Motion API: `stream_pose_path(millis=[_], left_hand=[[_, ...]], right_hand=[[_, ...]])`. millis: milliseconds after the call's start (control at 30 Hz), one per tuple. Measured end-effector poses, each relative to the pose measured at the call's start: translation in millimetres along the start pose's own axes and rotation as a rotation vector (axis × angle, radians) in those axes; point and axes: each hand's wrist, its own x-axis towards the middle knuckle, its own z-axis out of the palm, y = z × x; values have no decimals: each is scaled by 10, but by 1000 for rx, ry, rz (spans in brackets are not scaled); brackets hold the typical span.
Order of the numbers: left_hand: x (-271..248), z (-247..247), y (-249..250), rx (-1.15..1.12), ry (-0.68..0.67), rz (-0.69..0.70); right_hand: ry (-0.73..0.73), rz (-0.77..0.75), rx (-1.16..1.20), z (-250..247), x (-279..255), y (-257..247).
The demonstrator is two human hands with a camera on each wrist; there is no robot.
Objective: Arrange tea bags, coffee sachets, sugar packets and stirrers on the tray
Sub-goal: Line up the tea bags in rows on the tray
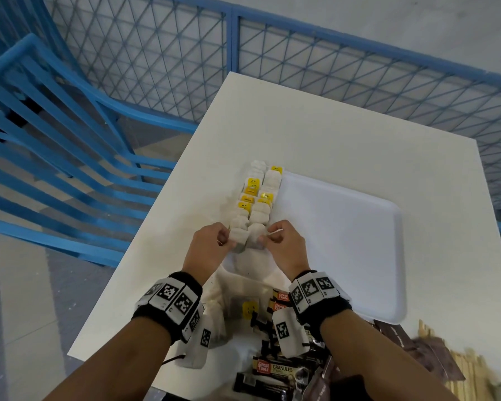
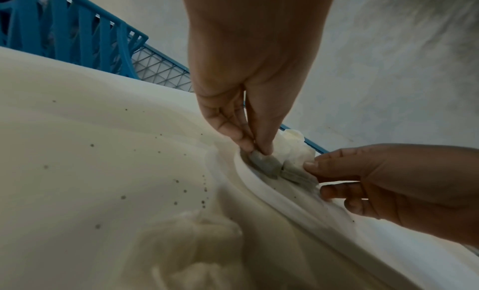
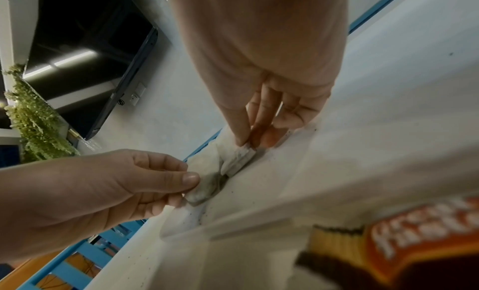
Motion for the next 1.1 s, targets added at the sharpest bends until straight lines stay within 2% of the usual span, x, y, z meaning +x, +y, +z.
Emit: stream_pose_path(millis=[167, 300, 367, 467, 567, 633, 733, 800, 967, 1100], left_hand=[[-34, -35, -20, 58, 57, -14], [-152, -147, -37, 77, 84, 18], [-276, -203, -63, 85, 33, 63], [-492, -245, -139, 138, -118, 73], [-677, -236, -252, 216, -229, 10], [-777, -221, -319, 213, -263, -60], [-864, -208, -367, 210, -337, -122], [-886, -199, -347, 256, -391, -118], [-910, -165, -332, 292, -414, -67], [-924, -214, -390, 180, -363, -64]], right_hand=[[6, -16, -54, 13, 5, 0], [36, -97, -159, -34, -53, 9], [-10, -158, -204, -68, -154, -2], [-140, -237, -257, -74, -392, -11], [-309, -347, -403, -34, -615, 20], [-421, -420, -591, 5, -712, 63], [-480, -485, -861, 51, -796, 118], [-478, -498, -932, 65, -832, 123], [-482, -496, -869, 65, -885, 96], [-457, -385, -595, 14, -881, 17]])
